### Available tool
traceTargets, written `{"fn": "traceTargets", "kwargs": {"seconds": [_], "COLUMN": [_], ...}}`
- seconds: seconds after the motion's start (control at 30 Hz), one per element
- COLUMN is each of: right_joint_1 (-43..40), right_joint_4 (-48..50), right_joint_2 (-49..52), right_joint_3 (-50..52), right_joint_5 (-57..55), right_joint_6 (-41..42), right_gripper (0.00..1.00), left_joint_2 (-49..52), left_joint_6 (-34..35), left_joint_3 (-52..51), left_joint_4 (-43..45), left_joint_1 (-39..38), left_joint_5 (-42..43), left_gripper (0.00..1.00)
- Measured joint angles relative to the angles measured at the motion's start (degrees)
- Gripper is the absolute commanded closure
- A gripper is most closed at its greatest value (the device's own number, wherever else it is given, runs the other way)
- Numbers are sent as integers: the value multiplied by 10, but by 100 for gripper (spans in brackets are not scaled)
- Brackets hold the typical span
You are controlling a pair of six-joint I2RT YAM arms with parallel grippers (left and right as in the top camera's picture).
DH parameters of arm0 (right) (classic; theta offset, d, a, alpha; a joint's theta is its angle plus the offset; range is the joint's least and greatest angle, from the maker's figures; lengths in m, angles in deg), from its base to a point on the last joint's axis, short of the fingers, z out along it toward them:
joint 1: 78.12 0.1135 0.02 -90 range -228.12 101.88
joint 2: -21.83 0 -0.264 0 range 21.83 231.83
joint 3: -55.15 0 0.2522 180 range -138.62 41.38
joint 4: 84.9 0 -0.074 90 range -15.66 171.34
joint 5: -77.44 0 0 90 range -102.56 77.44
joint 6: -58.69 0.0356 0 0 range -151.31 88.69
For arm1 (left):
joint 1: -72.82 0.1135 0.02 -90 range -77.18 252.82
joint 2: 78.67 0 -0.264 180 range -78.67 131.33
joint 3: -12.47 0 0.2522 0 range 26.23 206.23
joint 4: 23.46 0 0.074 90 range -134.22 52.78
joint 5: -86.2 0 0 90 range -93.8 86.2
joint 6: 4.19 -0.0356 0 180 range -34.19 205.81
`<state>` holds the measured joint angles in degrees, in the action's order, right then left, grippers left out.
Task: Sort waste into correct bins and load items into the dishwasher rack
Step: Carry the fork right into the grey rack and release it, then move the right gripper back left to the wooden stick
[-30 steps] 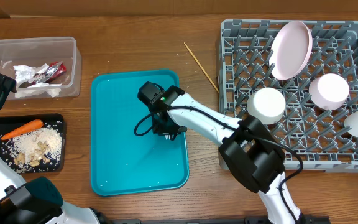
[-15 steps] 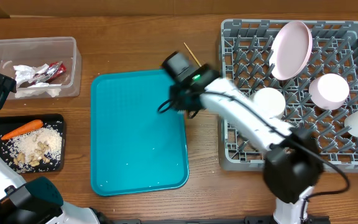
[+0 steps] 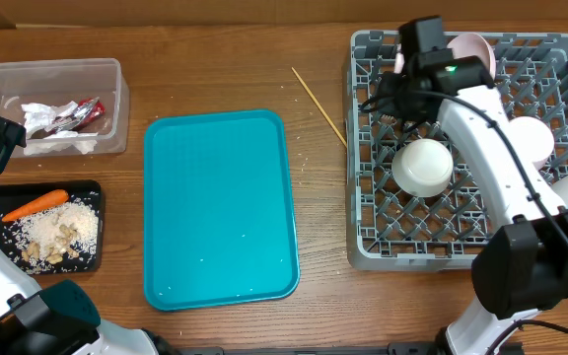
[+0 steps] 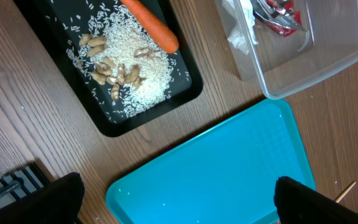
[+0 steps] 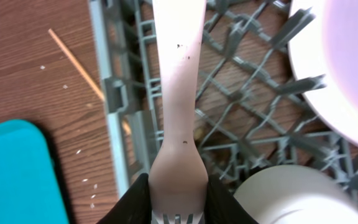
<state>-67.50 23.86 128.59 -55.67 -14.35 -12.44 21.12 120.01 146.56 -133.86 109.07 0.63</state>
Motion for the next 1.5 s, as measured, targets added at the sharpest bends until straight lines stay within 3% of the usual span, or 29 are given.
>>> {"fn": "traceTargets", "kwargs": {"seconds": [0.1, 0.17, 0.2, 0.33, 0.77, 0.93, 1.1, 1.27, 1.5], "right_joint_1": [-5, -3, -2, -1, 5, 53, 131, 198, 191], "right_joint_4": [10, 21, 25, 28, 7, 24, 89, 160, 229], "right_joint_2": [0, 0, 0, 0, 0, 0, 0, 3, 68], "right_joint_3": [0, 2, 3, 9, 11, 11, 11, 12, 12], "right_joint_5": [3, 6, 9, 13, 31, 76, 53, -14, -51], "right_joint_6": [-18, -24, -24, -36, -39, -39, -40, -40, -77], "right_gripper": [80, 62, 59, 50, 48, 46, 25, 23, 19], "left_joint_2": [0, 0, 0, 0, 0, 0, 0, 0, 0], "left_joint_6": [0, 0, 0, 0, 0, 0, 0, 0, 0], "left_joint_3": [0, 0, 0, 0, 0, 0, 0, 0, 0], "left_joint_4": [0, 0, 0, 0, 0, 0, 0, 0, 0], "left_joint_1": [0, 0, 0, 0, 0, 0, 0, 0, 0], "left_joint_5": [0, 0, 0, 0, 0, 0, 0, 0, 0], "left_gripper": [0, 0, 0, 0, 0, 0, 0, 0, 0]}}
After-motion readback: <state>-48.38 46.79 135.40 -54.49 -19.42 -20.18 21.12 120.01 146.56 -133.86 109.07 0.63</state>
